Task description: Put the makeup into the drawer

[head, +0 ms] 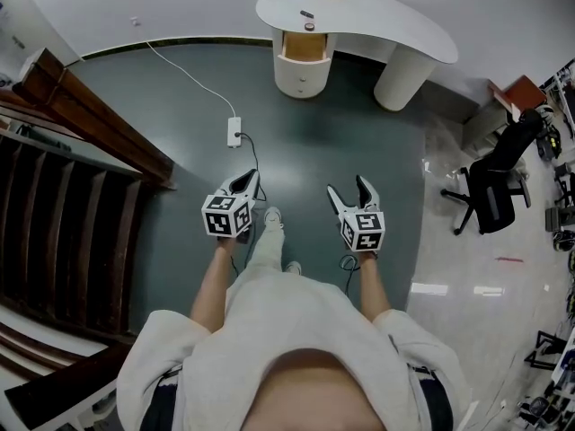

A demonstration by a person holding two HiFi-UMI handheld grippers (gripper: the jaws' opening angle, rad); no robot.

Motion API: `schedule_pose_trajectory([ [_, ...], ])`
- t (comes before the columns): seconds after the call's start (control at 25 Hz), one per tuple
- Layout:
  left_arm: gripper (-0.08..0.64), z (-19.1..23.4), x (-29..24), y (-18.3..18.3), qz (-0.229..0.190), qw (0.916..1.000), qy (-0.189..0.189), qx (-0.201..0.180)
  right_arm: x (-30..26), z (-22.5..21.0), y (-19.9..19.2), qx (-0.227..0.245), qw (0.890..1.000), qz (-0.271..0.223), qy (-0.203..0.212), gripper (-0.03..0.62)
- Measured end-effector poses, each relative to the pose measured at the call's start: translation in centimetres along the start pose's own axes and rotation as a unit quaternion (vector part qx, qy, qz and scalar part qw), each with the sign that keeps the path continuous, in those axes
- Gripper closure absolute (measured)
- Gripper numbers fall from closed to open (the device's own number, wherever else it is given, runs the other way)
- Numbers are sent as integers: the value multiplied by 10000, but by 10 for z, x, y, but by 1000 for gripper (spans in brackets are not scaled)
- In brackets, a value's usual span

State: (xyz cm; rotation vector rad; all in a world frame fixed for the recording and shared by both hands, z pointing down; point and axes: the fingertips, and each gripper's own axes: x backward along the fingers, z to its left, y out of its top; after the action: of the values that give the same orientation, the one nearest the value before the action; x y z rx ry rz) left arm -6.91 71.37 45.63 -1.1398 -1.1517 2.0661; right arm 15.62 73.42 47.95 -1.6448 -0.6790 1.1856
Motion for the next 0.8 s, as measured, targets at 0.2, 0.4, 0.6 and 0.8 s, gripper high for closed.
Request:
schedule_pose_trajectory([
  [0.2,548,26,-48,18,4,10000,-41,64,-49,-21,13,19,10000,35,-14,270],
  [0.4,548,58,-112,56,-29,9998,-181,71,-114,-50,40,81,9999,88,-119,275],
  [0.6,548,98,-171,105,-26,9995,-295,85,-182,-74,80,127,9996,120,-217,279],
  [0.8,548,138,-224,152,-71,9992,-385,57,-247,-94,114,136,9994,115,-300,288],
])
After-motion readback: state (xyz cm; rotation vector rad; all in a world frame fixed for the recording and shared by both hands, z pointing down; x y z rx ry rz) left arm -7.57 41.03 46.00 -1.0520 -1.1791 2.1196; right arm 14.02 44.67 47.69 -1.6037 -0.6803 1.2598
